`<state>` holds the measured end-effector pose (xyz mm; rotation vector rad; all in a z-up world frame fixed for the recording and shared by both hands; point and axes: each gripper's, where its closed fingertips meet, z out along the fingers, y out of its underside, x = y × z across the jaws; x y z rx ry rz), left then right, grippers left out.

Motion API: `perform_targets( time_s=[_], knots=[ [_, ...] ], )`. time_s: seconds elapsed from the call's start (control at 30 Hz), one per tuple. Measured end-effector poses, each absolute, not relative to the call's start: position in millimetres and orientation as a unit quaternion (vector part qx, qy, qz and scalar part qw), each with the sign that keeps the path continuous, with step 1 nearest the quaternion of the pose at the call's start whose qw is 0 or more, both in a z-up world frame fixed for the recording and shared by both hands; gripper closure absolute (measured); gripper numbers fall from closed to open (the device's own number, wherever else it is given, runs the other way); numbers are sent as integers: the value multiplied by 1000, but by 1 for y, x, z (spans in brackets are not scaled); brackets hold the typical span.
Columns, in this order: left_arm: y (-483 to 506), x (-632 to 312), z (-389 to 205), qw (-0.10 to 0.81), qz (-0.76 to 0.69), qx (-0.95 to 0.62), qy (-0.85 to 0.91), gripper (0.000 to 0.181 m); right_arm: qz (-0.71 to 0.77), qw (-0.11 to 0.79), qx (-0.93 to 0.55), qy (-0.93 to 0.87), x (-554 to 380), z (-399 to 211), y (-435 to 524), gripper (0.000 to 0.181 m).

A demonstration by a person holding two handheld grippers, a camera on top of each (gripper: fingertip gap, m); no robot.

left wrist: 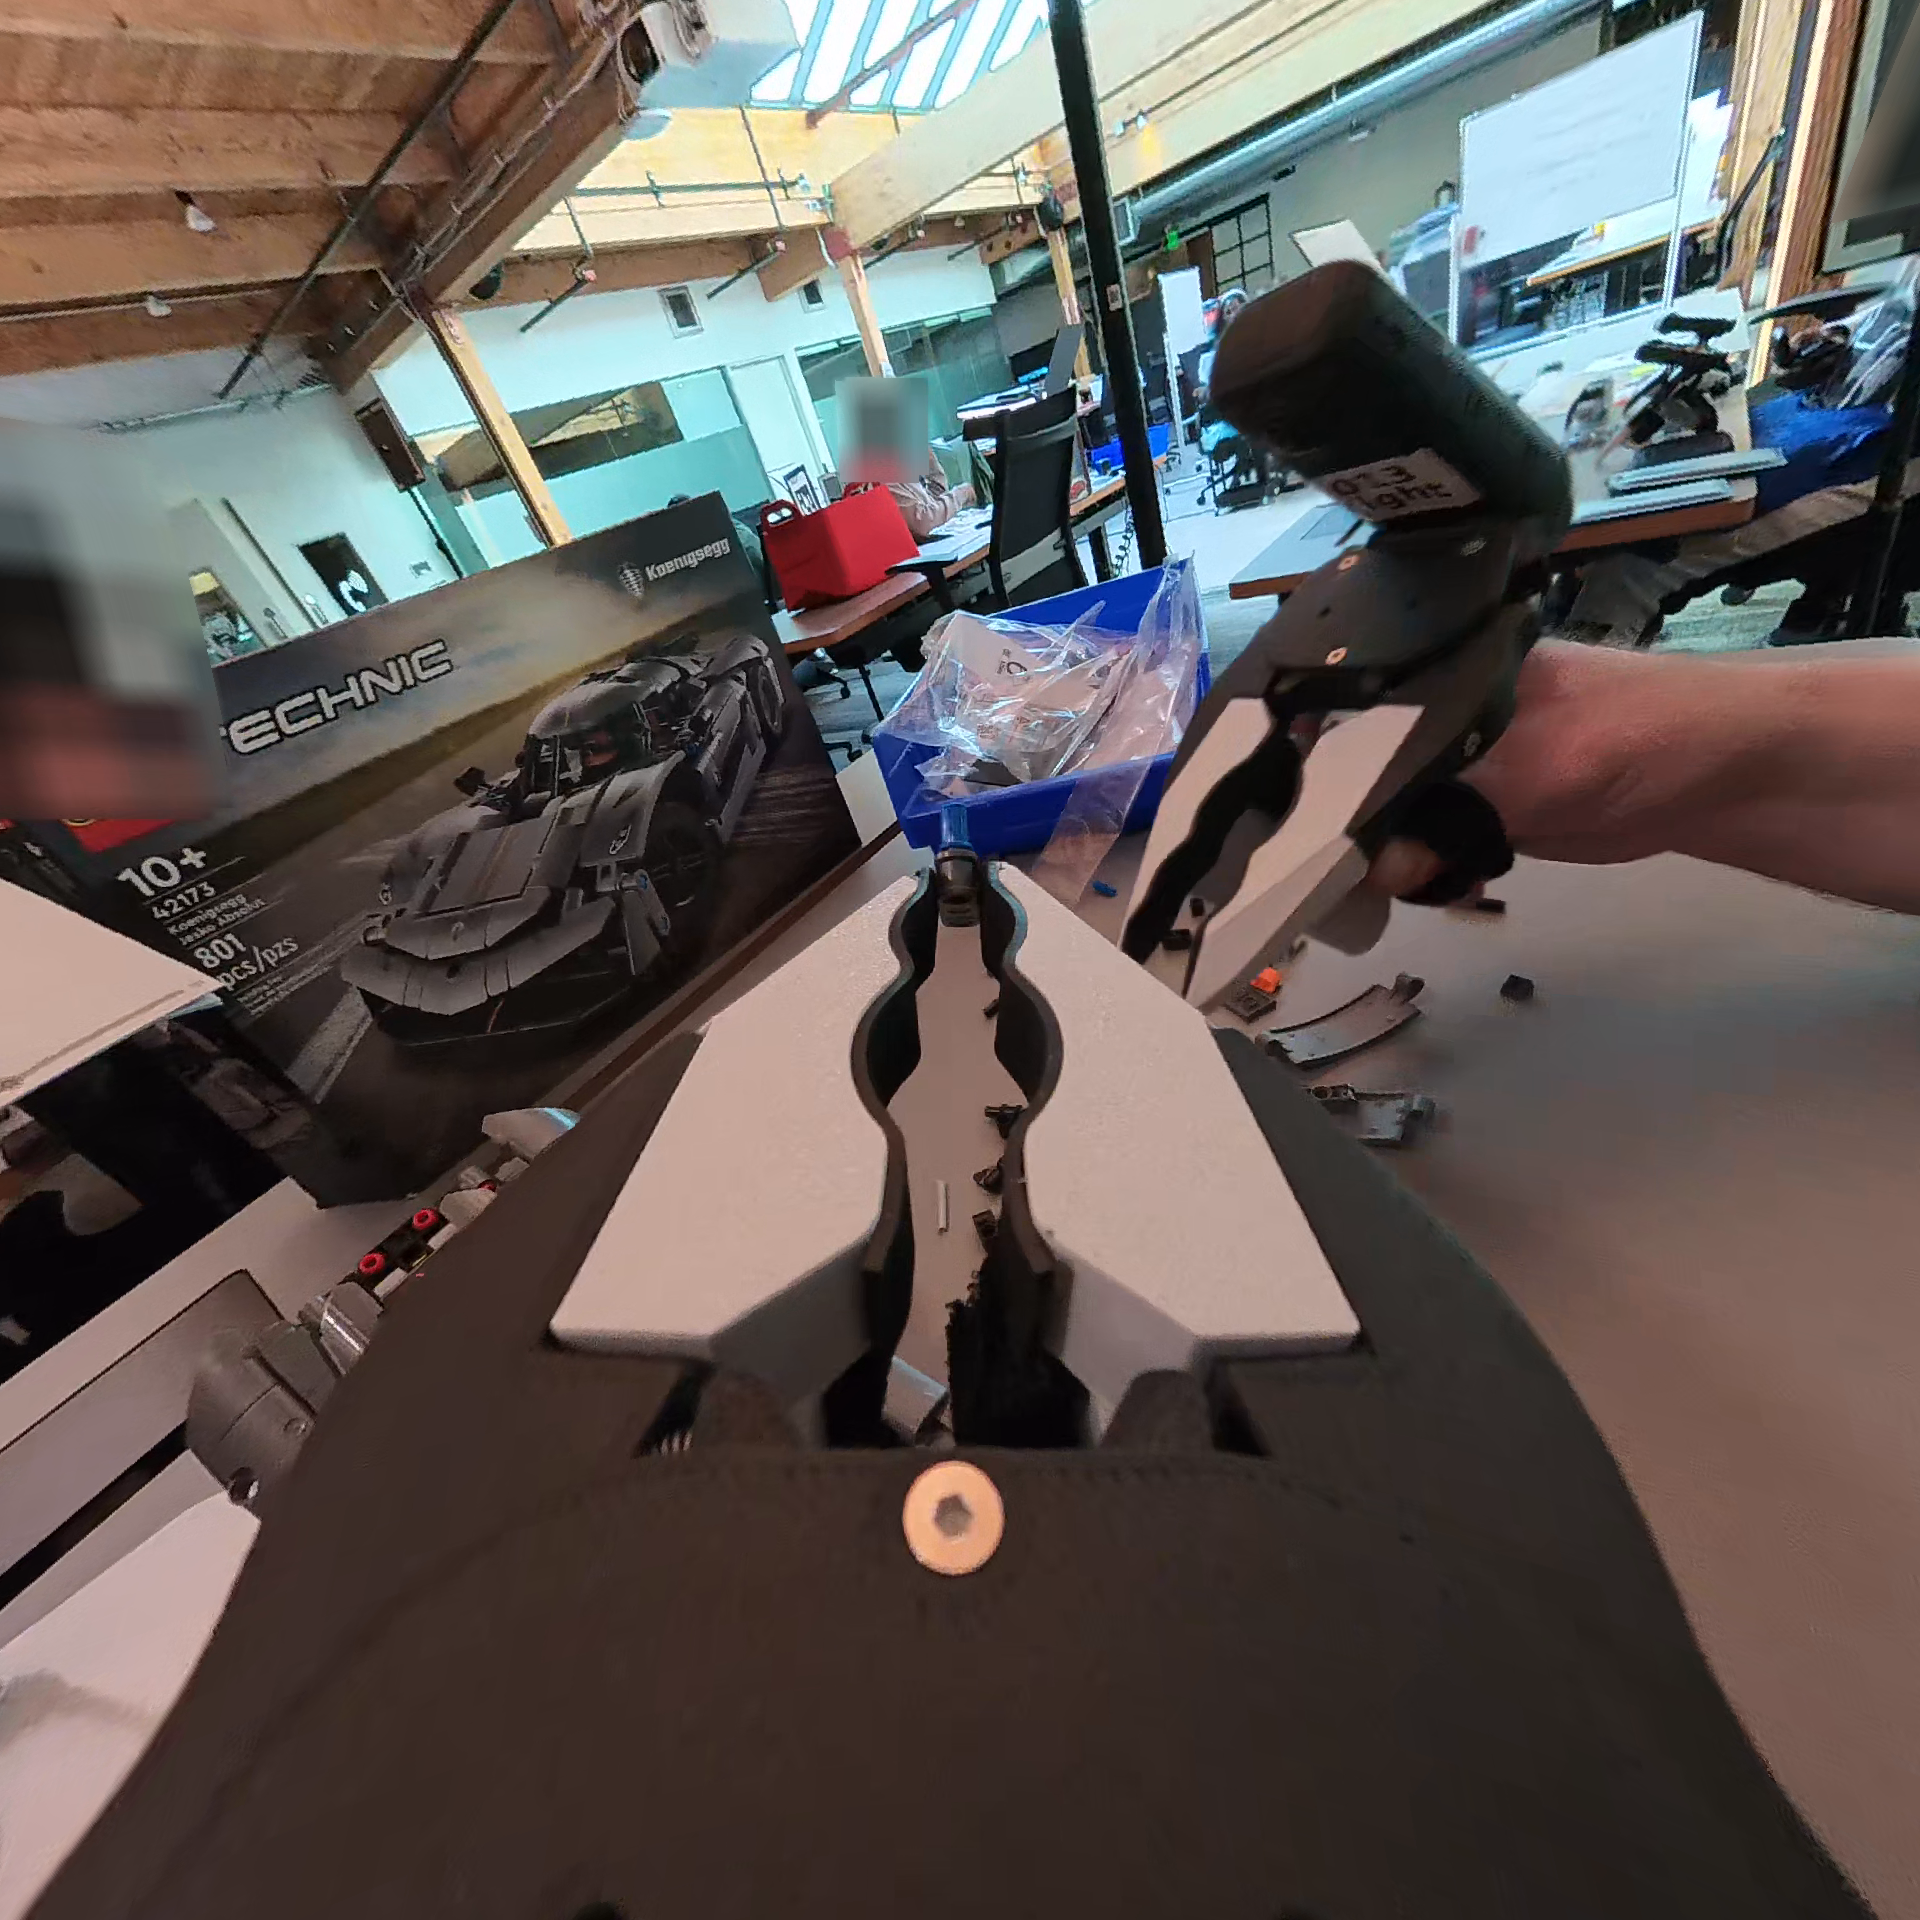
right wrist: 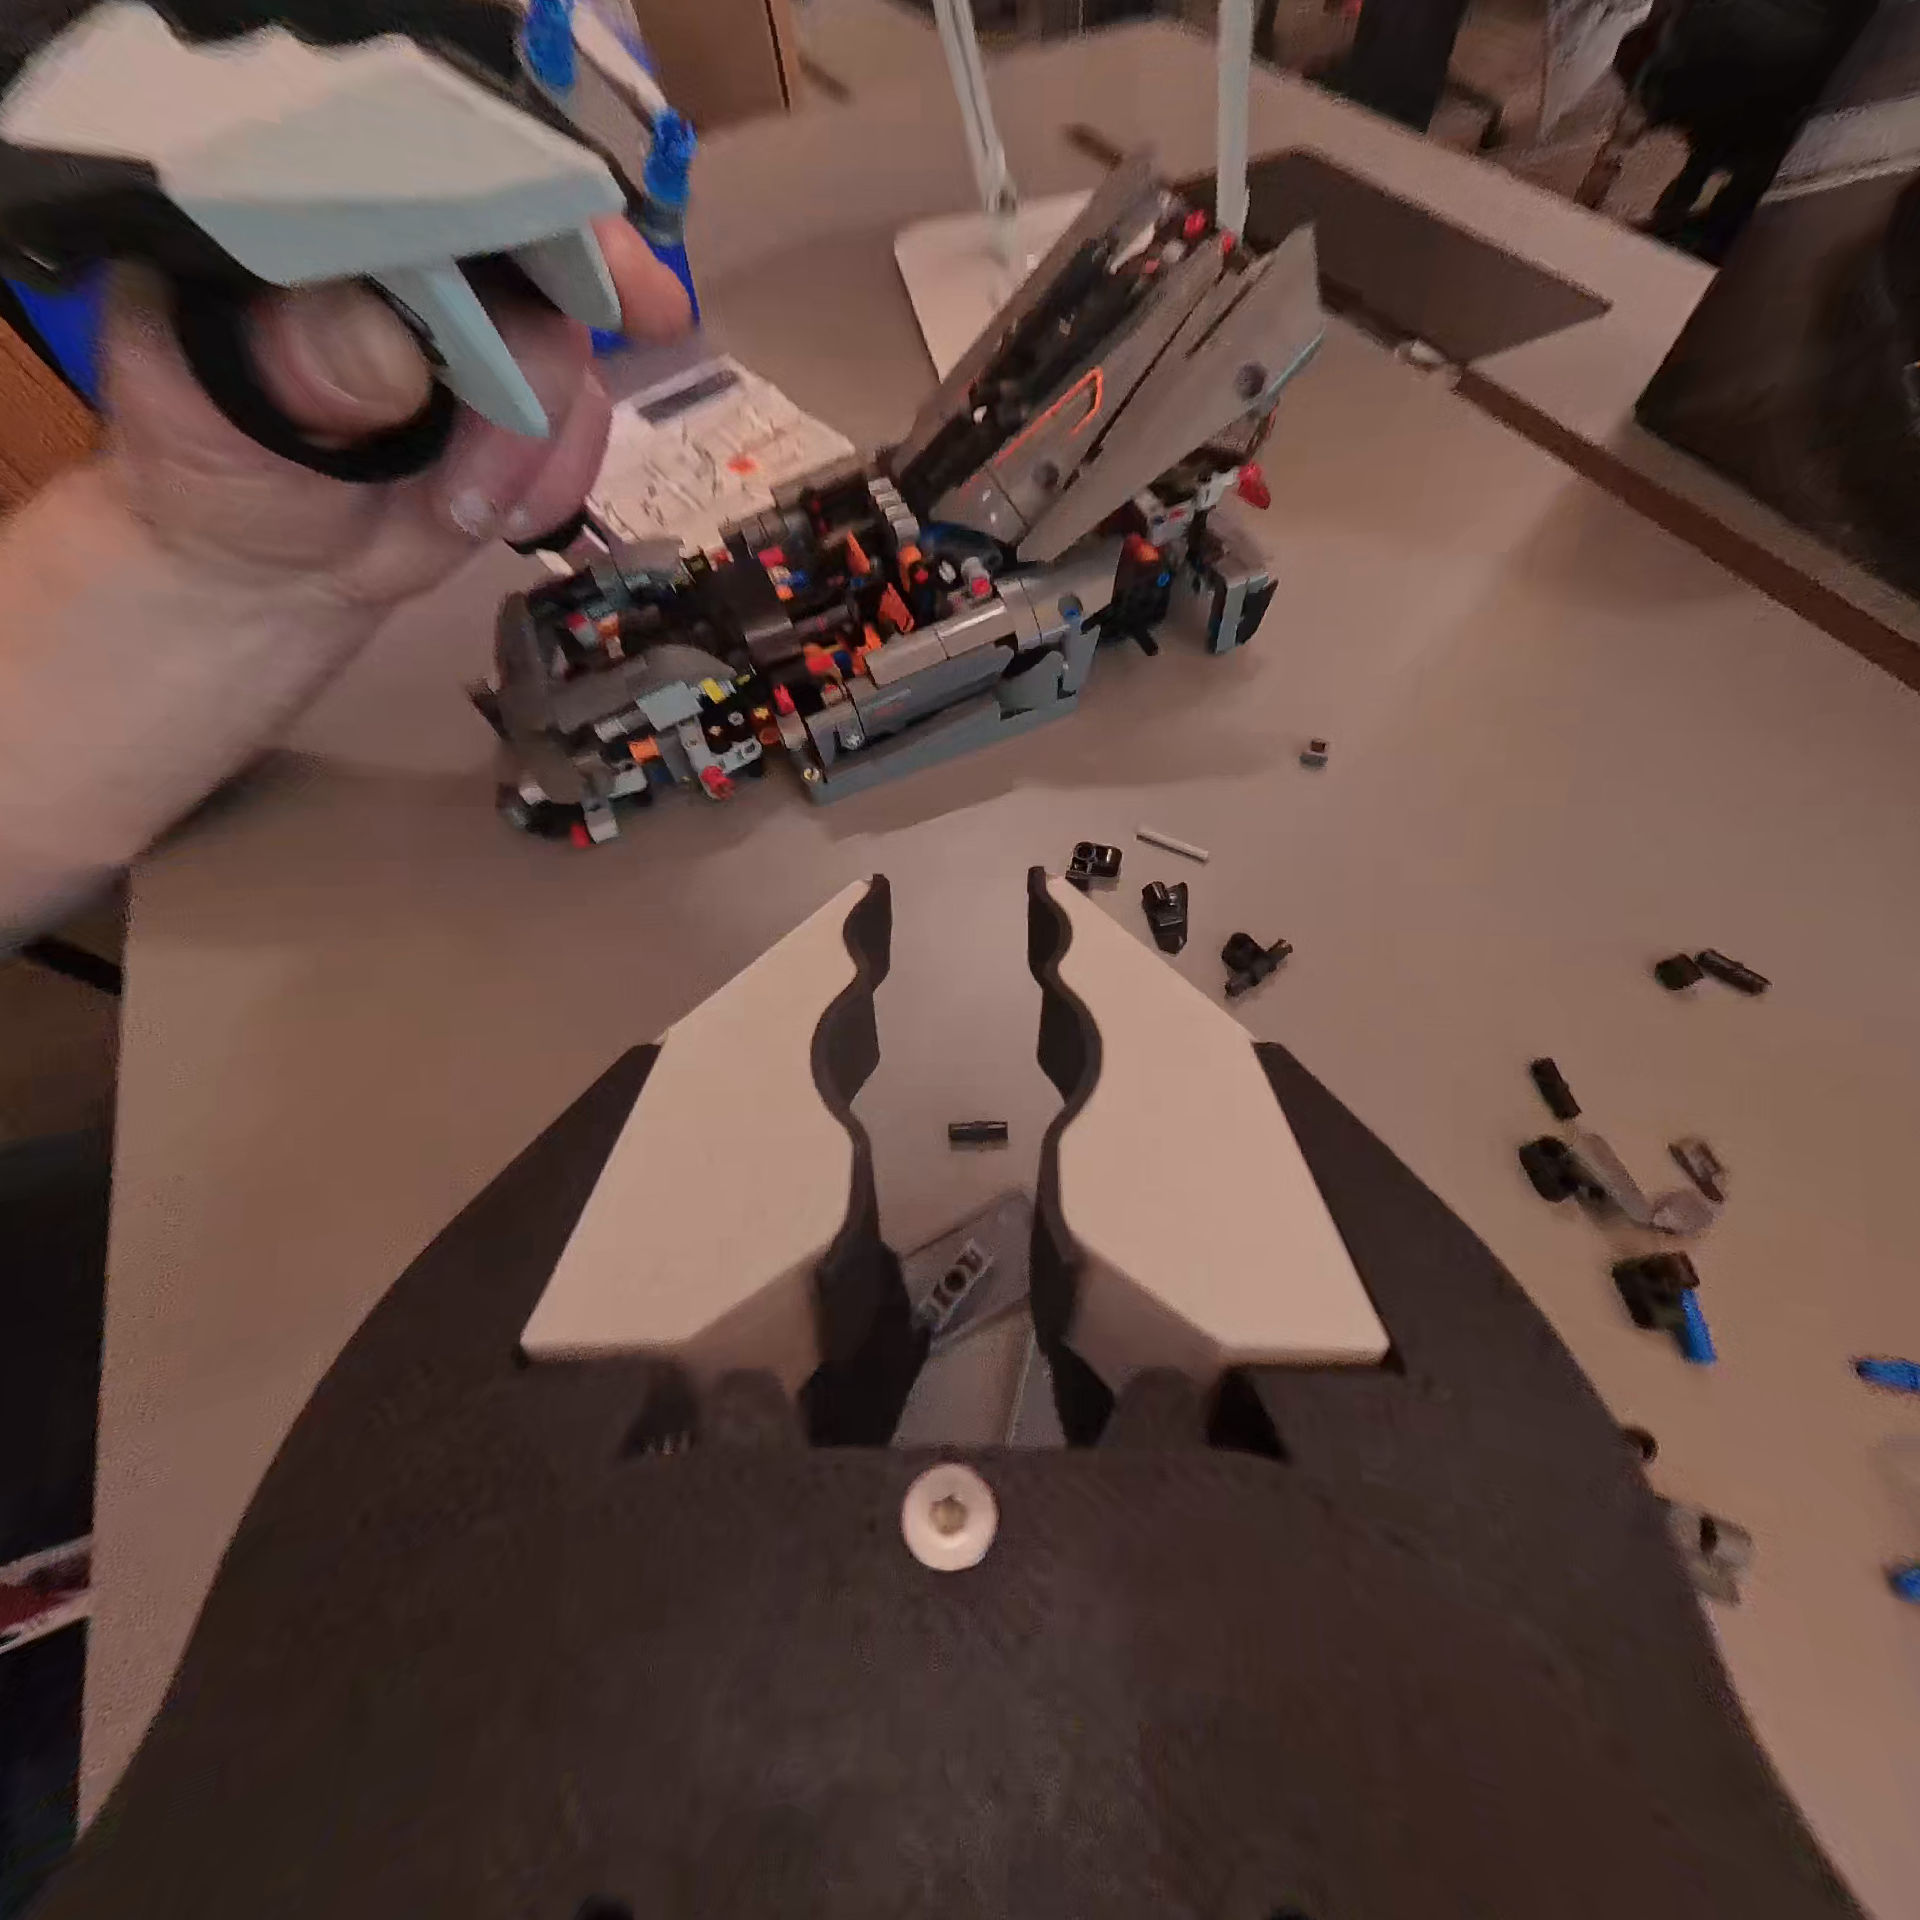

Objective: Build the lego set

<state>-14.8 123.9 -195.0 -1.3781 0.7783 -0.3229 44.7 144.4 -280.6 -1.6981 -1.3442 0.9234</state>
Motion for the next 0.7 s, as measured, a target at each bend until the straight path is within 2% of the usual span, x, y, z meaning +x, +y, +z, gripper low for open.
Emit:
perform_targets(
  time_s=[0.13,0.2,0.37,0.7],
  knots=[
    [127,-18,-199,689,-142,-623,341,176,294,333,-696,-564,12,-306,161,159],
    [126,-19,-197,693,-143,-621,338,176,262,349,-707,-557,8,-307,183,162],
    [125,-17,-194,696,-148,-617,337,176,250,326,-736,-538,15,-322,215,158],
    [126,-12,-197,691,-148,-619,343,175,210,289,-729,-584,8,-360,214,158]
  ],
)
